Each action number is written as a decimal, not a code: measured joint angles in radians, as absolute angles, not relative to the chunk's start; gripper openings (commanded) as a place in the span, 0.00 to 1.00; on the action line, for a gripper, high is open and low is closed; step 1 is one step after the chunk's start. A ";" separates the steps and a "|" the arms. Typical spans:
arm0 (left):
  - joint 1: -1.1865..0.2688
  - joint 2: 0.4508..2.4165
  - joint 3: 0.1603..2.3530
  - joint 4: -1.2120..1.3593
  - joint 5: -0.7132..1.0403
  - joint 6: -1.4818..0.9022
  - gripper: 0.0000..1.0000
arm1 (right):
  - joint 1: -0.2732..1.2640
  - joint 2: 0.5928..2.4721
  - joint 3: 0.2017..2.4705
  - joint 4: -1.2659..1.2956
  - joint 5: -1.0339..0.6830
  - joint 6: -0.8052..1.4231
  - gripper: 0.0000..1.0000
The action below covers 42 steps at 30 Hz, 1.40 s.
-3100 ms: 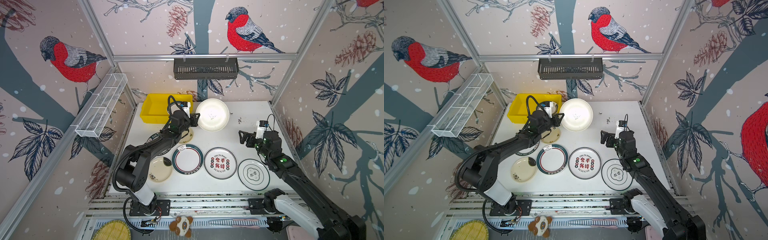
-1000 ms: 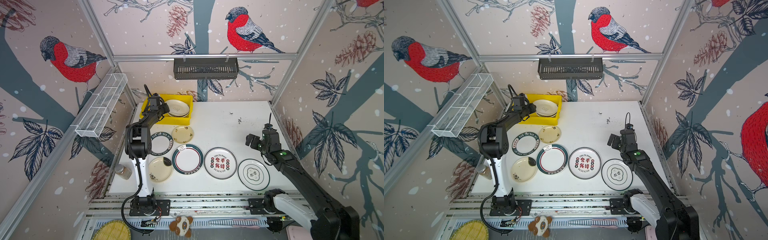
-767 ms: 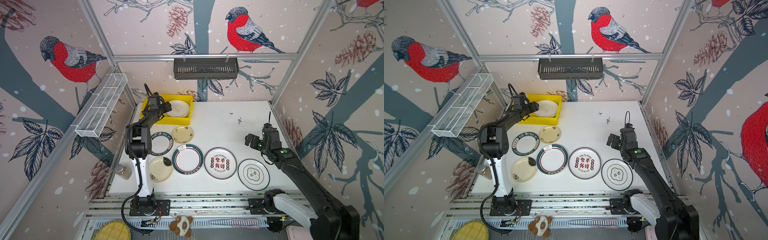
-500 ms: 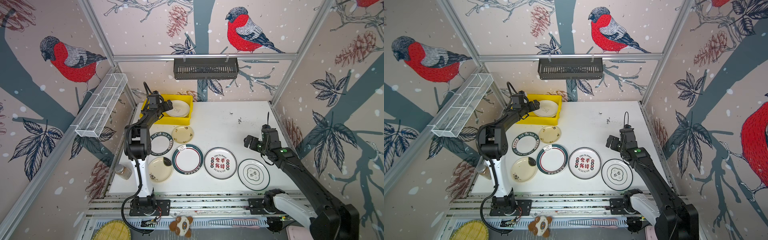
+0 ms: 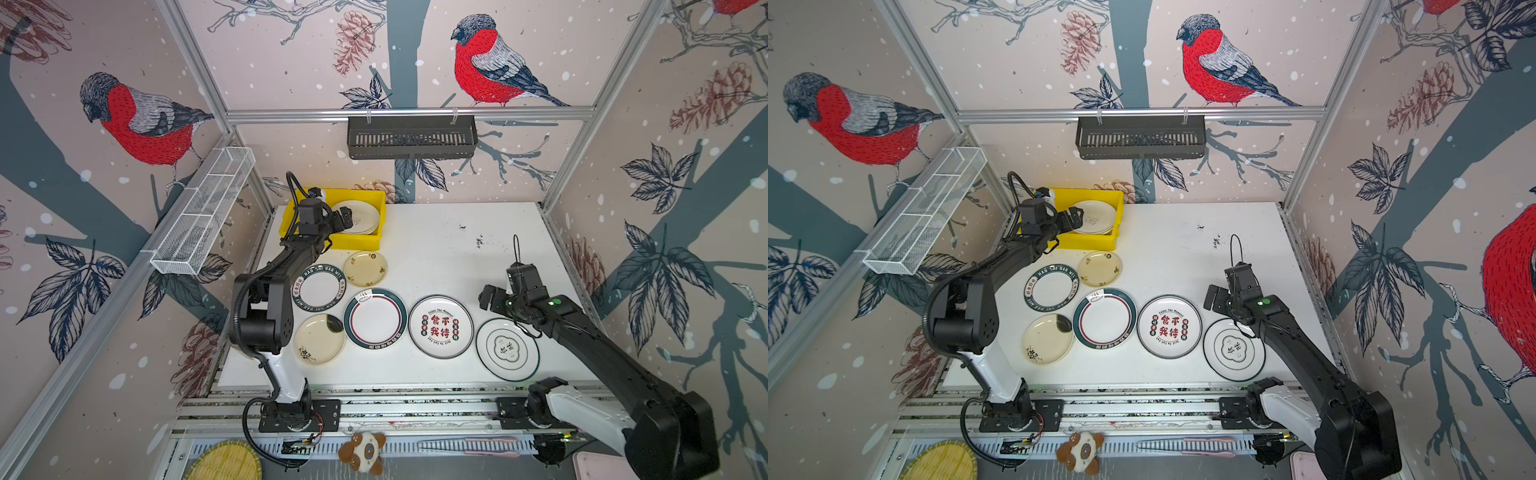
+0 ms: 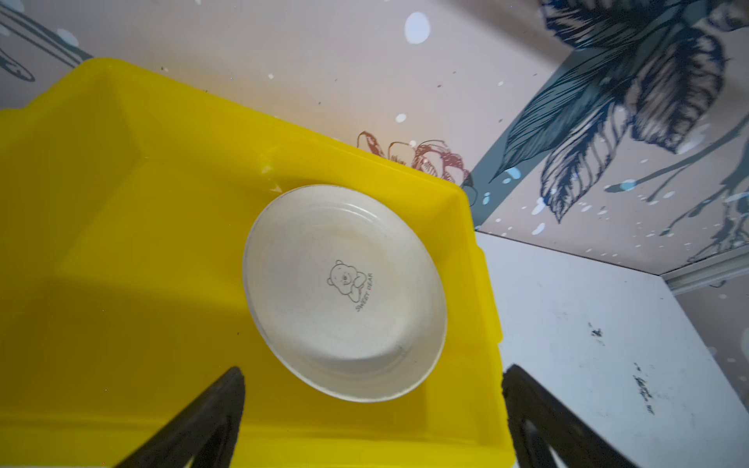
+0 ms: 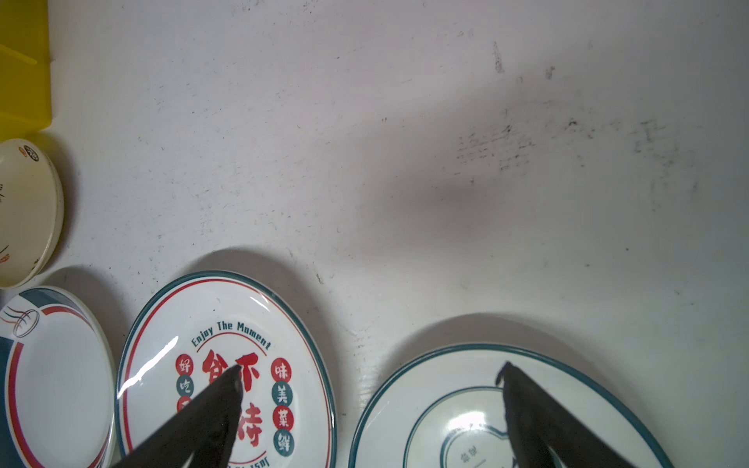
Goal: Place the plates into the plastic bin on the countertop
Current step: 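Move the right gripper over the green-rimmed plate nearest it while the left withdraws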
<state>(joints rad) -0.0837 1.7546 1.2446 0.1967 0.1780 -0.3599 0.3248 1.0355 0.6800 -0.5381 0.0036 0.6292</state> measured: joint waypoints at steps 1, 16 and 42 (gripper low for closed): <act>-0.095 1.717 1.214 0.207 0.171 -0.361 0.98 | 0.332 1.030 0.673 -0.539 0.007 0.633 0.99; -0.260 1.340 0.854 0.377 0.128 -0.420 0.98 | 0.451 1.017 0.526 -0.551 0.058 0.824 0.99; -0.292 1.371 0.831 0.391 0.131 -0.437 0.98 | 0.437 0.969 0.329 -0.170 0.085 1.044 0.99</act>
<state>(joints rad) -0.2916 1.3708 0.8307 0.3912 0.1307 -0.4370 0.4366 0.9691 0.3290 -0.1699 0.0849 1.0443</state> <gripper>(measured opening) 0.982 0.994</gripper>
